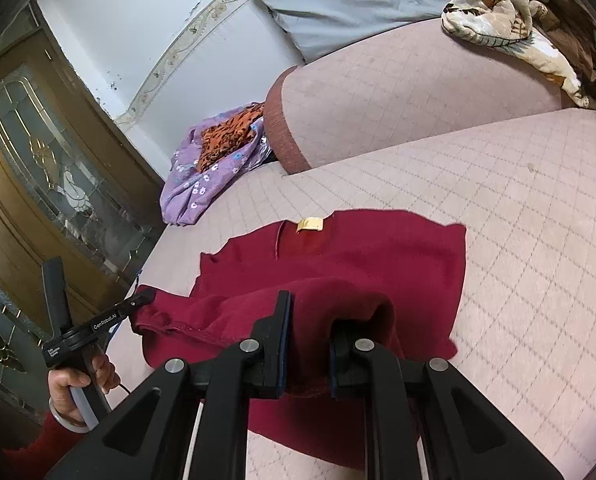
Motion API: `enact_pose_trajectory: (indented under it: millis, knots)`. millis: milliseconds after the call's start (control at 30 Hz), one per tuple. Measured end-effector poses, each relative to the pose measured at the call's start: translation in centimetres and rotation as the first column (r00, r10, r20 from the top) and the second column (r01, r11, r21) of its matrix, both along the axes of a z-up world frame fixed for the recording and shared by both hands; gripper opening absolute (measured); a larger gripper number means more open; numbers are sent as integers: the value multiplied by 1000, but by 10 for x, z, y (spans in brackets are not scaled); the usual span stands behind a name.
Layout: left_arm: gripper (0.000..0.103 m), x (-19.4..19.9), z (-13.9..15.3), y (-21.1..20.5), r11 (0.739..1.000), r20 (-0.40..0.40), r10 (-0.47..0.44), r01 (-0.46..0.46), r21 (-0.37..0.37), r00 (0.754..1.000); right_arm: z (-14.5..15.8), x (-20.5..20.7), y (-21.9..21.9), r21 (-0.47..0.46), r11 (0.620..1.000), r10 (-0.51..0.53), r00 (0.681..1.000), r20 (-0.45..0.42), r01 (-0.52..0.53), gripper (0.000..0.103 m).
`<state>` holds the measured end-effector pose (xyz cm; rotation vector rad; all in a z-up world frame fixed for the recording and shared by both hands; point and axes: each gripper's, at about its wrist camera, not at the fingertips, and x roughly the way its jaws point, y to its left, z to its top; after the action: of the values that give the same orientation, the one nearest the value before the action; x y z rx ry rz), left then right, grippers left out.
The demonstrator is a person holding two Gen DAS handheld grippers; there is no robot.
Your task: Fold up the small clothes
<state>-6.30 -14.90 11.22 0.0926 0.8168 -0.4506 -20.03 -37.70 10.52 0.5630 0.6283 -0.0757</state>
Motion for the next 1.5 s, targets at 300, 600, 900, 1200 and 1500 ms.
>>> enact_pose_trajectory:
  millis: [300, 600, 900, 1200, 1500]
  knots:
    - [7, 22, -1, -19, 999, 16, -4, 4, 32, 1000, -4, 26, -16, -12, 1000, -17, 1000, -14, 17, 14]
    - [7, 38, -6, -34, 998, 17, -15, 14, 57, 1000, -14, 41, -27, -17, 999, -39, 999, -21, 39, 14]
    - [7, 43, -4, -42, 998, 28, -22, 20, 60, 999, -15, 45, -34, -27, 998, -49, 999, -19, 49, 14]
    - [7, 57, -15, -44, 997, -1, -6, 6, 72, 1000, -17, 57, -39, -35, 998, -56, 998, -28, 55, 14]
    - [7, 75, -29, -54, 997, -38, 17, -14, 73, 999, -28, 75, -50, -25, 997, -70, 996, -50, 69, 14]
